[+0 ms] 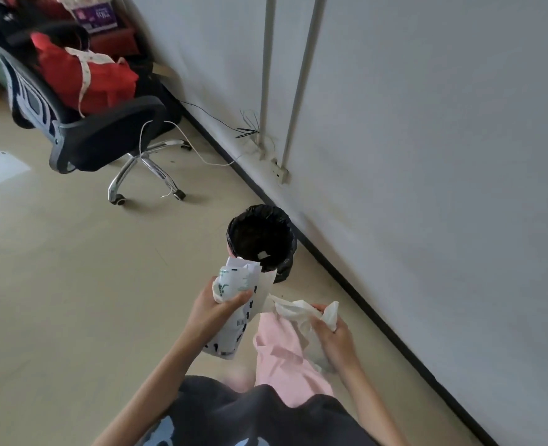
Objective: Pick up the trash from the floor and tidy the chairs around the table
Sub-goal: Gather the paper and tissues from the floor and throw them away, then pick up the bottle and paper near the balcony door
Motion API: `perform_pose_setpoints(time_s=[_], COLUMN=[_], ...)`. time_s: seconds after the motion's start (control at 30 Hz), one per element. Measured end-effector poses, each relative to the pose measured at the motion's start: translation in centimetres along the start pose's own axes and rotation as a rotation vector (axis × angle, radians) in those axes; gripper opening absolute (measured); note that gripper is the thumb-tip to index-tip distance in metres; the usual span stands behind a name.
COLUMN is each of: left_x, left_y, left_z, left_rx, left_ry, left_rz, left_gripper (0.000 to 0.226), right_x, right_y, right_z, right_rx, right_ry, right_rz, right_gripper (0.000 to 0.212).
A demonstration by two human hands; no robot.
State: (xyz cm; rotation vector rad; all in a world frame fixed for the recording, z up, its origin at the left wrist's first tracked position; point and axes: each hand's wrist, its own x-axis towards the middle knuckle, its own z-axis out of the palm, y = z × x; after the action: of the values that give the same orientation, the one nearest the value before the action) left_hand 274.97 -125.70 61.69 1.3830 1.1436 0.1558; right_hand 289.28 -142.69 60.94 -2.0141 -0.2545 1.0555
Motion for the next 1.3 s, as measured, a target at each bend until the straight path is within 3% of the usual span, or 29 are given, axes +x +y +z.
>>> perform_pose_setpoints(time_s=[0.03, 0.1, 0.23, 0.4, 0.5, 0.6, 0.73, 0.83, 0.9, 1.03, 1.3], left_x=[2.6, 7.4, 17.1, 28.6, 35.1, 41.3, 47.9, 50.7, 51.4, 49.7, 36.7], left_y=[0.7, 1.9, 2.9, 0.3, -3.1, -7.4, -14.3, -18.0, -19.1, -17.3, -6.6], left_z=[0.5, 1.6, 4.2, 7.1, 8.8, 10.8, 13.4, 14.2, 14.2, 12.6, 4.5], left_rx=[-0.013, -0.044, -0.177, -0.298, -0.371, -0.425, -0.288, -0.222, -0.212, -0.137, 0.077], left_ry=[0.016, 0.052, 0.129, 0.103, 0.073, 0.066, 0.012, 0.03, 0.027, -0.018, 0.012], left_rz=[-0.025, -0.082, -0.196, -0.284, -0.28, -0.317, -0.615, -0.832, -0.759, -0.581, -0.314], left_gripper=[0.07, 0.064, 0.049, 0.026, 0.02, 0.037, 0.107, 0.117, 0.096, 0.047, 0.031], right_x=[2.8, 8.1, 18.5, 30.8, 37.4, 43.6, 50.2, 53.4, 54.2, 52.6, 40.5], right_y=[-1.5, -4.1, -7.9, -7.6, -5.2, -1.4, 4.6, 8.1, 9.5, 8.9, -4.5], right_z=[-0.1, 0.0, 1.7, 6.4, 9.8, 12.7, 15.4, 16.1, 16.0, 15.5, 13.3], right_rx=[-0.003, 0.008, -0.031, 0.009, -0.011, -0.018, -0.041, -0.072, -0.067, -0.22, -0.42], right_ry=[-0.014, -0.019, -0.017, -0.019, -0.069, -0.077, -0.064, -0.029, -0.03, -0.11, -0.265], right_rz=[-0.002, 0.005, 0.026, 0.118, 0.154, 0.193, 0.264, 0.375, 0.423, 0.345, 0.079], right_gripper=[0.002, 0.016, 0.021, 0.009, 0.027, 0.039, 0.054, 0.065, 0.06, 0.047, 0.04])
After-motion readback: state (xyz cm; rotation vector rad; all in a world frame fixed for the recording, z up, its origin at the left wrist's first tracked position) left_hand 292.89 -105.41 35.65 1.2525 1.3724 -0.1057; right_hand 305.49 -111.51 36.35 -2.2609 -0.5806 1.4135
